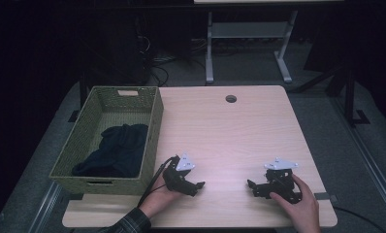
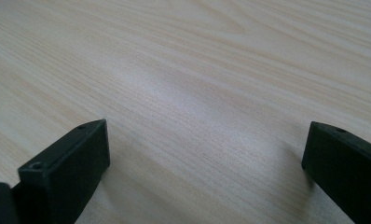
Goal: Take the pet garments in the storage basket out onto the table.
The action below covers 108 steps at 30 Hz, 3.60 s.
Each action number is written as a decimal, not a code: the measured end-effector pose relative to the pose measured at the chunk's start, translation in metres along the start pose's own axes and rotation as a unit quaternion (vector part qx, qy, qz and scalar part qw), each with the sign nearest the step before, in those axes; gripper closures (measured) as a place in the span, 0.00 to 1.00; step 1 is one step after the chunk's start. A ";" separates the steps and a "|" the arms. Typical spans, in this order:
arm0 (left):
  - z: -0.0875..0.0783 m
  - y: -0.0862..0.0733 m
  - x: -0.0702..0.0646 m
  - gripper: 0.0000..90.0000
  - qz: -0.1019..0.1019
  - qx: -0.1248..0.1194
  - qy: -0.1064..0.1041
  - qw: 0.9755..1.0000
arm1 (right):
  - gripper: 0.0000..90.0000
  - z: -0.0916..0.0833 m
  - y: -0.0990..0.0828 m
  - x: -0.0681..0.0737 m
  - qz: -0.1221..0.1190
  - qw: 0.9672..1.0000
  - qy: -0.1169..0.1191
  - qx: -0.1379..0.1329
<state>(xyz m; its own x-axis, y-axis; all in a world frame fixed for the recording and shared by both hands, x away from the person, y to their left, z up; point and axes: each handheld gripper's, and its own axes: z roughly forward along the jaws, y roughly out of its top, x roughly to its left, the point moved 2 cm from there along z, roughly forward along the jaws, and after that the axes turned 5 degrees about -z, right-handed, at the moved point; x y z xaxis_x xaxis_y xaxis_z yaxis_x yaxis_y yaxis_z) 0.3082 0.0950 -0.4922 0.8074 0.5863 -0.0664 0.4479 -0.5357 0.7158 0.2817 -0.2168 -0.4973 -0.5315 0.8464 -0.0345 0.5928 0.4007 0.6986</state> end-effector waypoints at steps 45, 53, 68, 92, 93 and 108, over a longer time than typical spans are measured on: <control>-0.021 0.016 0.005 0.15 -0.014 -0.009 0.011 1.000 | 0.00 0.000 0.000 0.000 -0.001 1.000 0.000 0.001; -0.029 0.021 0.008 0.15 -0.012 -0.021 0.020 1.000 | 0.00 0.000 0.000 0.000 -0.001 1.000 0.000 0.000; -0.035 0.025 0.006 0.15 -0.010 -0.023 0.017 1.000 | 0.00 0.000 0.000 0.000 -0.001 1.000 0.000 0.000; -0.047 0.037 0.006 0.15 -0.016 -0.034 0.000 0.999 | 0.00 0.000 0.000 0.000 -0.001 1.000 0.000 0.000; -0.048 0.038 0.006 0.15 -0.014 -0.032 0.000 0.999 | 0.00 0.000 0.000 0.000 -0.001 1.000 0.000 0.000; -0.056 0.048 0.007 0.15 -0.017 -0.036 -0.016 0.999 | 0.00 0.000 0.000 0.000 -0.001 1.000 0.000 0.001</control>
<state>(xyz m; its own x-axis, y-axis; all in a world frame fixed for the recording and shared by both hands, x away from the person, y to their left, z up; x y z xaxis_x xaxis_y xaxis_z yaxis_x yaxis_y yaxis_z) 0.3137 0.1075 -0.4188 0.8044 0.5834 -0.1123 0.4468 -0.4695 0.7615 0.2816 -0.2170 -0.4972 -0.5321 0.8459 -0.0355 0.5929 0.4023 0.6976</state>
